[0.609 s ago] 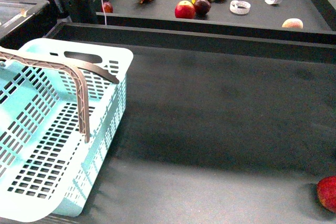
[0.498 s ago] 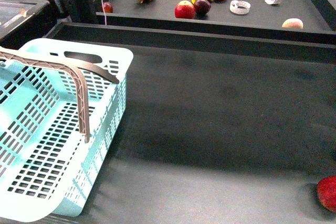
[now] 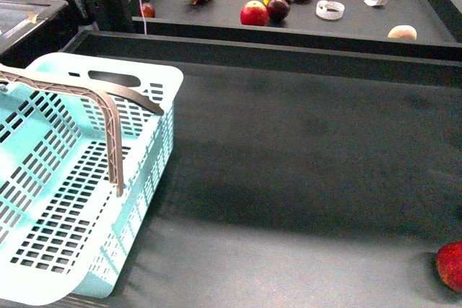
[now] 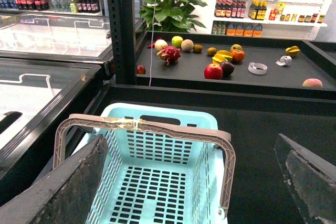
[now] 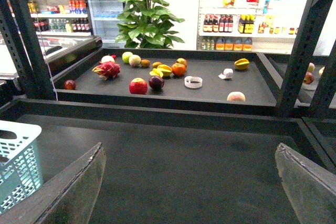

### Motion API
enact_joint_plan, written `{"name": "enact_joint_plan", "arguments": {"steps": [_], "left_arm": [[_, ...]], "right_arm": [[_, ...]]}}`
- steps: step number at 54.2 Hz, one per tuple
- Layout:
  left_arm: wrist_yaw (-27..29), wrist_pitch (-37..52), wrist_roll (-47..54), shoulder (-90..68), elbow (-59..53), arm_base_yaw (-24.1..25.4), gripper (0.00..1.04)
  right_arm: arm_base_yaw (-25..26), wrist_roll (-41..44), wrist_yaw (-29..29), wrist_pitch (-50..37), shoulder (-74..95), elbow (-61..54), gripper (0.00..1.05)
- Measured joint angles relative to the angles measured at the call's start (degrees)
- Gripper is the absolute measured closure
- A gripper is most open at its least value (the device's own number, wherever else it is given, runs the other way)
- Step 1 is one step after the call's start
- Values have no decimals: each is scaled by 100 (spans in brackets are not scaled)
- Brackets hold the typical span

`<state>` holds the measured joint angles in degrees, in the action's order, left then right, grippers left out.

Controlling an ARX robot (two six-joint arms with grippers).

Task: Pick mango with right arm and hold basket with left

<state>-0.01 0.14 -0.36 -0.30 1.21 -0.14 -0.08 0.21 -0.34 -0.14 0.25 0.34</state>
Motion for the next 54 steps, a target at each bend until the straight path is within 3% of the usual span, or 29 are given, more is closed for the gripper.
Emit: {"name": "enact_joint_plan", "arguments": {"steps": [17,18,22,26,38,54], "left_arm": [[107,-11,-22,-15,4,-24,8],[402,-66,-120,-90,15,-155,8],[2599,22,-671,-852,87,-828,8],[3609,560,-1279,-1902,168,-896,8],[2677,2588,-3307,-5440,955,-315,8],[1996,3222,-5066,-8115,2100,-273,8]], "right_arm": [[0,0,0,0,0,0,8],[0,0,0,0,0,0,8],[0,-2,4,0,-2,0,8],[0,0,0,0,0,0,8],[0,0,0,0,-2,0,8],[0,0,0,0,-2,0,8]]}}
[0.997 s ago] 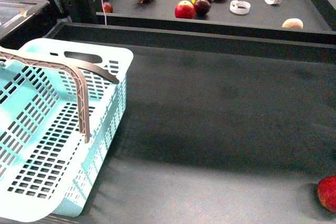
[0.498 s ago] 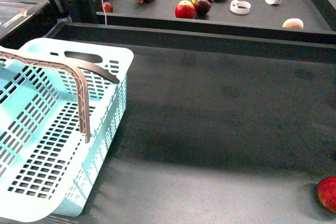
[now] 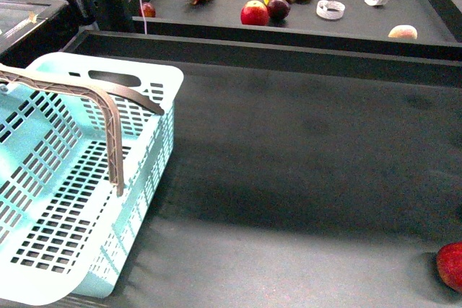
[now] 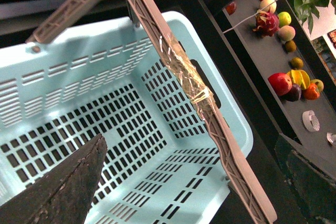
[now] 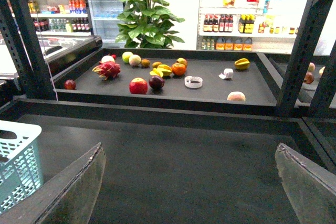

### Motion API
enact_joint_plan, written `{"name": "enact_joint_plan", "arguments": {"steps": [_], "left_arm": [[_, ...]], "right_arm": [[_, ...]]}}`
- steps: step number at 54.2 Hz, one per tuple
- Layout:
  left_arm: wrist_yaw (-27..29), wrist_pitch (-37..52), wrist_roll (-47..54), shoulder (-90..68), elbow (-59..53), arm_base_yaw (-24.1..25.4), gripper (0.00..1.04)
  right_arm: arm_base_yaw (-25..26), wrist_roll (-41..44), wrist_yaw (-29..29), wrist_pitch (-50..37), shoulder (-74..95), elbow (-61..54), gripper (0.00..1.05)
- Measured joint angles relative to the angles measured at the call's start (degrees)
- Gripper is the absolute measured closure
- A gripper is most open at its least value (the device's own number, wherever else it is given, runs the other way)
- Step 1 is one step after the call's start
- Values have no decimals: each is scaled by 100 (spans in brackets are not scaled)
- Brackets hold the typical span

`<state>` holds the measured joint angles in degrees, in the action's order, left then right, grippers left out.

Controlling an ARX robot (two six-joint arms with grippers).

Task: Pick mango with right arm and hold basket with left

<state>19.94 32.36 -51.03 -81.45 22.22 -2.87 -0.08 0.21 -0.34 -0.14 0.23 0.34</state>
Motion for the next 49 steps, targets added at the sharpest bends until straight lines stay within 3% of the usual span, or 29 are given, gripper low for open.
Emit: {"name": "enact_joint_plan", "arguments": {"steps": [21,49], "left_arm": [[-505,407,-960,-1851,1294,-101,8],[-706,669,-1720,-3187,2181,72,11]], "right_arm": [[0,0,0,0,0,0,8],[0,0,0,0,0,0,8]]}}
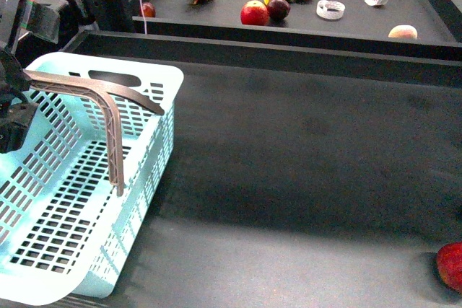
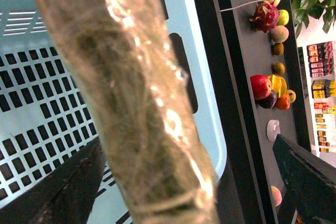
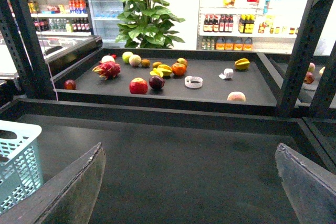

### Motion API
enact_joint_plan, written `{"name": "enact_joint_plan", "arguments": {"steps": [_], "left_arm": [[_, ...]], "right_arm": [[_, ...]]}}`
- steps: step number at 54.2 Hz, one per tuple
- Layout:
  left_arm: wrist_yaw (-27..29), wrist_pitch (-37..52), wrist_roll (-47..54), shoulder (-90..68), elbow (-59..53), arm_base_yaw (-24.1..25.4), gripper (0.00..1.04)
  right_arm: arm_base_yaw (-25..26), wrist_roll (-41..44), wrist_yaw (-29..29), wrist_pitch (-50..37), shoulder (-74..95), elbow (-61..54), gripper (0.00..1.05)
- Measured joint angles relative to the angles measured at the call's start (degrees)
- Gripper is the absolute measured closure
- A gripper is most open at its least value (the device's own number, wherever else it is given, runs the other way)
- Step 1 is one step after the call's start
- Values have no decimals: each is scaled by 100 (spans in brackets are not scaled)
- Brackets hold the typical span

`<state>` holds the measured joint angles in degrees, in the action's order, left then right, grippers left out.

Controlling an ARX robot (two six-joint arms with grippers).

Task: Pick mango with right arm and hold basket with left

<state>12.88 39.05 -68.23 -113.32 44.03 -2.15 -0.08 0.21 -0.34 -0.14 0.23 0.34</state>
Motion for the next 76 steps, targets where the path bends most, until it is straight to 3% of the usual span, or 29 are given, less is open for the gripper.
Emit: {"name": "enact_joint_plan", "arguments": {"steps": [5,13,20,24,47,76], "left_arm": [[-7,66,-127,-105,28,39,32],[-7,181,-225,-111,31,50,58],[-2,190,-297,-116,26,48,90],[-46,186,-616,-114,17,48,99],[85,-127,-133,1084,-398,-352,99],[-323,501,2081,2109,-487,-1998,99]], "right_arm": [[0,0,0,0,0,0,8],[0,0,0,0,0,0,8],[0,0,0,0,0,0,8],[0,0,0,0,0,0,8],[0,0,0,0,0,0,8],[0,0,0,0,0,0,8]]}}
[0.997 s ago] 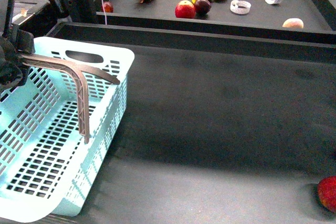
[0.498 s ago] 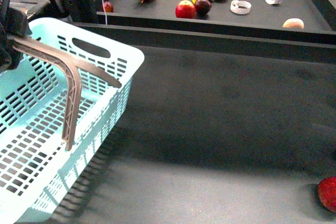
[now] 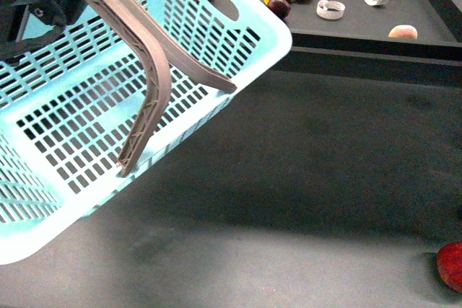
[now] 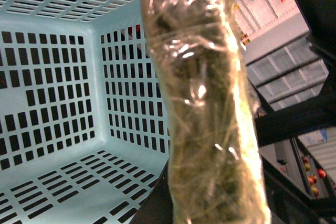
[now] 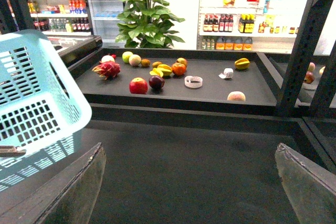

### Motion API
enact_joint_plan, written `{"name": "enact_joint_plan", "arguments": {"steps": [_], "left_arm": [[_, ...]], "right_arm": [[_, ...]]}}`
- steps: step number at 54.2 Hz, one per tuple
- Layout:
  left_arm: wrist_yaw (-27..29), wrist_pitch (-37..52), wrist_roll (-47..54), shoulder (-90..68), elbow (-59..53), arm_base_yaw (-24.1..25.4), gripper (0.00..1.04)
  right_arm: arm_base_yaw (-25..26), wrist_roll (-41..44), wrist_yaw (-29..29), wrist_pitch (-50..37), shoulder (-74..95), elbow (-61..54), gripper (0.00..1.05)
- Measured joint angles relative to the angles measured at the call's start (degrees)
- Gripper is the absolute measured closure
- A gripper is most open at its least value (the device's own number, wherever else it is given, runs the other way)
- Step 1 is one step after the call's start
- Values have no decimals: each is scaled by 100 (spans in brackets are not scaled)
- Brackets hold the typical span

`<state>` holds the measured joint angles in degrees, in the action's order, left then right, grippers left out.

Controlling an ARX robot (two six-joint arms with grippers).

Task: Pick mango with right arm and hold basket with left

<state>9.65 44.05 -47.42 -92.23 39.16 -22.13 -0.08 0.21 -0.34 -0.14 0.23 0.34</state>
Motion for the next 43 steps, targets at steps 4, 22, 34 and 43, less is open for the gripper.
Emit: {"name": "enact_joint_plan", "arguments": {"steps": [4,22,34,43], "left_arm": [[-142,129,341,-13,-26,-214,99],[-538,282,1394,-356,-87,-833,99],[-566,319,1554,-498,-192,-946,99],[-557,420,1515,-553,-256,-960,99]], "right_arm": [[0,0,0,0,0,0,8],[0,0,0,0,0,0,8],[0,0,0,0,0,0,8],[0,0,0,0,0,0,8]]}}
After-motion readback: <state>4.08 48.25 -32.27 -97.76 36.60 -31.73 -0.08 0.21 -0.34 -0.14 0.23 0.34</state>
